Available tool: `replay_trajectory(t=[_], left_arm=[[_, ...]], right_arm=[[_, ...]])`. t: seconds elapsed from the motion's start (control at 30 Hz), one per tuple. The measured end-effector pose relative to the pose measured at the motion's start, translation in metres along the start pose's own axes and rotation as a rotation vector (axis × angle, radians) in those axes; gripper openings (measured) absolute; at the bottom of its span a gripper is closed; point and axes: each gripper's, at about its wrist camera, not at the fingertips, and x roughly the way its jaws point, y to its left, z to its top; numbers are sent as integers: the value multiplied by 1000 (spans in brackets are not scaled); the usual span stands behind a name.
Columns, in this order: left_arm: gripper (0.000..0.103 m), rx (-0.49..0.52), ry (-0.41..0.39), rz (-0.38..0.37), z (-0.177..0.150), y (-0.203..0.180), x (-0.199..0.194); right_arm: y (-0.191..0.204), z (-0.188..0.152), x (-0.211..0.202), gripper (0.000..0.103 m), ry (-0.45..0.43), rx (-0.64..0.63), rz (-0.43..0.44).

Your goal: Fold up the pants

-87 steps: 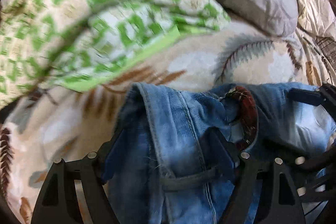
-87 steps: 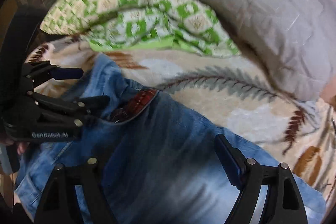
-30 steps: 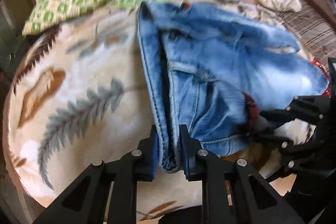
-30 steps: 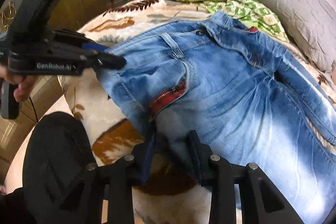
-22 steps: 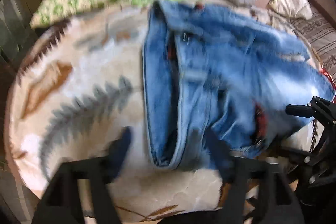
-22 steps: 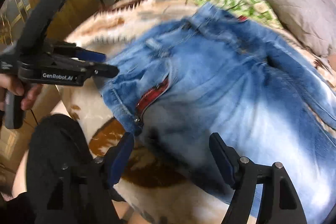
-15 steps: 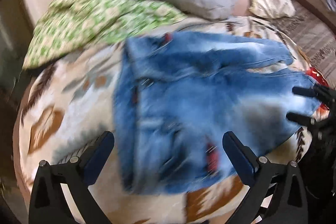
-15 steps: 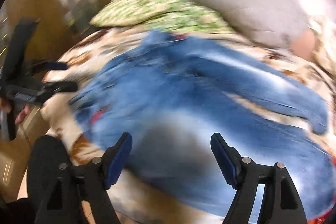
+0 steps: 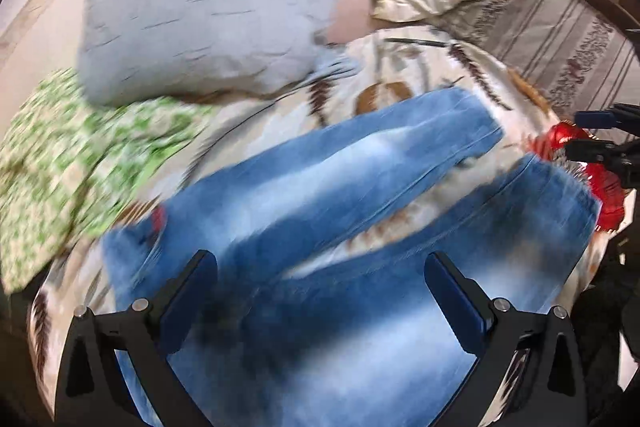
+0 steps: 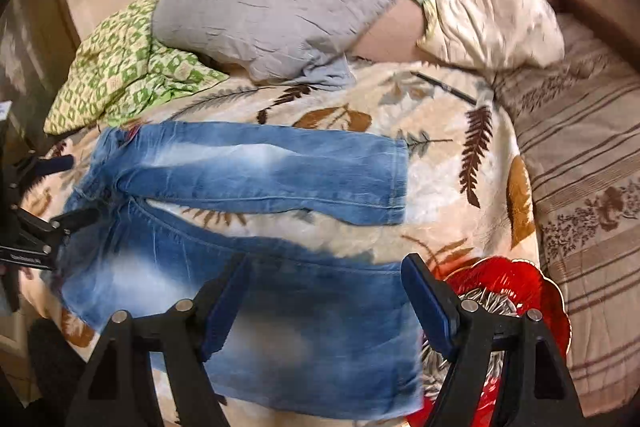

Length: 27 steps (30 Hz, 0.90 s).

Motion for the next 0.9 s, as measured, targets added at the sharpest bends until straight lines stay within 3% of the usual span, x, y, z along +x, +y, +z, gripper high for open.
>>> replay_trajectory(t=[0.07,0.27,0.47,0.67,0.8,0.83,0.87,0.9], left_arm=[[103,21,17,-18,23,-4,17],[103,72,76,-40,70,2,79],[103,168,103,-82,105,5,144],[103,184,170,-79,124,11,204],[101,174,231,-131,124,14,229],[83,185,235,-143,123,12,231],[65,199,248,-153,121,8,234],[45,196,248,-156,122,7,234]], right_arm=[[-17,16,14,80,55,7,-26],[-52,56,71,80,169,62,17],[-89,96,132,80,206,170,59],[-106,122,193,80,278,216,134],[-108,126,223,77,325,241,189],[-108,127,227,64,320,241,203],[-107,128,228,37,314,237,210],[-104,129,229,29,307,223,209]])
